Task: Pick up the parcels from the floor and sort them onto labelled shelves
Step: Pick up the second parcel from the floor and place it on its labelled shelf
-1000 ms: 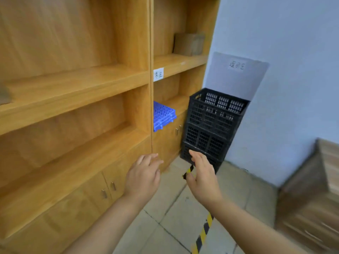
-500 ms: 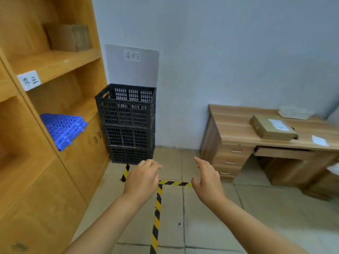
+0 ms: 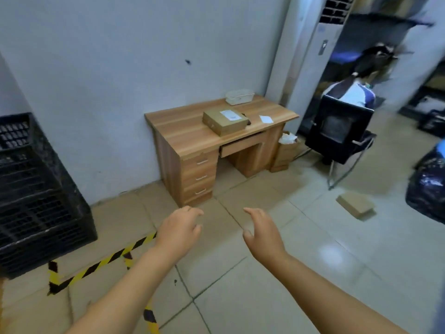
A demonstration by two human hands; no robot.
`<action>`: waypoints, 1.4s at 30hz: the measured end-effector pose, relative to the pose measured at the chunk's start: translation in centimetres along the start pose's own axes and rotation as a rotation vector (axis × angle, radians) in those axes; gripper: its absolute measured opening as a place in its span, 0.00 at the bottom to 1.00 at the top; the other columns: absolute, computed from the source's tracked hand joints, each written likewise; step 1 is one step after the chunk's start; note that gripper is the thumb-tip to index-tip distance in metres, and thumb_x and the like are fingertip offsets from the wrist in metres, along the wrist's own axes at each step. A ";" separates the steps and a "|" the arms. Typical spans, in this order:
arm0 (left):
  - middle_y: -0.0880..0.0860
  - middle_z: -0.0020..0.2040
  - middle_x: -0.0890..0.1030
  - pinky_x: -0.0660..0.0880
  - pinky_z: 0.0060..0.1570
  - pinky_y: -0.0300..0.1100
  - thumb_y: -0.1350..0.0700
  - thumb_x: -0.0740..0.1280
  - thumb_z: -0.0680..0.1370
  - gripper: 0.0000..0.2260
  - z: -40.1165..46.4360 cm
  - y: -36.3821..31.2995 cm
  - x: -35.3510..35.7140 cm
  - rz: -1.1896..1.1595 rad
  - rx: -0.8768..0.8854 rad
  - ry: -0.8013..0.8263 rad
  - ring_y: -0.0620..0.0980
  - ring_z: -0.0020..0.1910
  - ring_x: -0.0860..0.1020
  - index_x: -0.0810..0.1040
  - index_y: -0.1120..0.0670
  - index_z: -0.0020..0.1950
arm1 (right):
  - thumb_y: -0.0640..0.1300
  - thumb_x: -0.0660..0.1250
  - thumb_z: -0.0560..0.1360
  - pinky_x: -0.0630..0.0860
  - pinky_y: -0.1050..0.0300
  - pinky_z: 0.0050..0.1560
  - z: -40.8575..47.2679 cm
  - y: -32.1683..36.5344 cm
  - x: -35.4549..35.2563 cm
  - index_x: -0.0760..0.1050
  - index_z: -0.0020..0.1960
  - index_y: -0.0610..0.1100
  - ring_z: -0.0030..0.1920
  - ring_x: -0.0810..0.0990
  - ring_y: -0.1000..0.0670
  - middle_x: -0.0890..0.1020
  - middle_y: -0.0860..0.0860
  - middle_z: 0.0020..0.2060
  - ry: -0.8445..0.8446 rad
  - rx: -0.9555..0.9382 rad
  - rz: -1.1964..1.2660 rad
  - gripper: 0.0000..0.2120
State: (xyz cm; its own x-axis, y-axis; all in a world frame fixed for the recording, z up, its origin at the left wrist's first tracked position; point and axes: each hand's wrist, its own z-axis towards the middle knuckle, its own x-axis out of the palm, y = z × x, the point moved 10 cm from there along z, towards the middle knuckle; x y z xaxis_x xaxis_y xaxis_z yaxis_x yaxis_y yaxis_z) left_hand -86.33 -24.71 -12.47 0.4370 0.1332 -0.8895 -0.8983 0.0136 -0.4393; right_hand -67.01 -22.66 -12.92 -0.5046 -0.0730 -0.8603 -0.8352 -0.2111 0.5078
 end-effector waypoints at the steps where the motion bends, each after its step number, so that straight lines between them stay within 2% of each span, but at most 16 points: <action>1: 0.49 0.58 0.77 0.73 0.51 0.46 0.53 0.62 0.76 0.16 0.9 -1.9 1.3 -0.016 0.043 0.031 0.51 0.61 0.74 0.74 0.48 0.64 | 0.40 0.62 0.73 0.65 0.55 0.67 -0.4 -1.9 -1.0 0.65 0.69 0.46 0.67 0.68 0.50 0.71 0.51 0.66 -0.017 0.043 0.007 0.25; 9: 0.49 0.58 0.77 0.73 0.52 0.45 0.55 0.62 0.76 0.17 6.9 -17.9 9.8 -0.051 0.312 0.149 0.50 0.60 0.74 0.73 0.49 0.65 | 0.40 0.61 0.73 0.64 0.56 0.68 -2.8 -17.5 -9.6 0.66 0.68 0.47 0.66 0.67 0.50 0.71 0.51 0.66 -0.155 0.301 0.007 0.24; 20: 0.48 0.63 0.75 0.71 0.56 0.43 0.52 0.60 0.78 0.18 12.8 -38.9 20.6 -0.046 0.467 0.239 0.49 0.63 0.71 0.70 0.49 0.67 | 0.39 0.61 0.73 0.61 0.55 0.67 -5.3 -38.6 -21.5 0.66 0.68 0.47 0.68 0.65 0.49 0.69 0.51 0.68 -0.288 0.535 0.052 0.23; 23: 0.48 0.64 0.74 0.71 0.56 0.43 0.52 0.61 0.78 0.17 14.2 -42.7 23.1 -0.049 0.489 0.266 0.49 0.64 0.71 0.70 0.49 0.67 | 0.39 0.61 0.73 0.61 0.57 0.65 -5.4 -42.7 -23.8 0.66 0.68 0.47 0.68 0.65 0.50 0.69 0.52 0.68 -0.317 0.577 0.063 0.23; 32: 0.47 0.63 0.75 0.72 0.53 0.42 0.52 0.61 0.77 0.17 20.9 -51.3 30.5 -0.053 0.553 0.348 0.48 0.62 0.72 0.71 0.49 0.66 | 0.38 0.60 0.73 0.62 0.53 0.69 -2.7 -52.2 -27.6 0.67 0.68 0.46 0.68 0.65 0.50 0.69 0.52 0.67 -0.373 0.671 0.122 0.23; 42: 0.49 0.61 0.76 0.72 0.50 0.42 0.52 0.63 0.76 0.17 36.1 -59.5 37.4 -0.092 0.637 0.389 0.48 0.57 0.76 0.72 0.50 0.65 | 0.39 0.61 0.74 0.64 0.54 0.68 7.0 -62.7 -32.6 0.66 0.68 0.47 0.68 0.66 0.50 0.68 0.51 0.68 -0.461 0.808 0.131 0.23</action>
State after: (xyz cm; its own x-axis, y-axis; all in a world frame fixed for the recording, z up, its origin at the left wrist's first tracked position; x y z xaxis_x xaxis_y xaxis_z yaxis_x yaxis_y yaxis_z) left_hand -18.23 15.25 -15.05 0.3900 -0.2543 -0.8850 -0.6589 0.5943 -0.4611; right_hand 0.24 -0.27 -16.43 -0.4973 0.3818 -0.7791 -0.5769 0.5252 0.6256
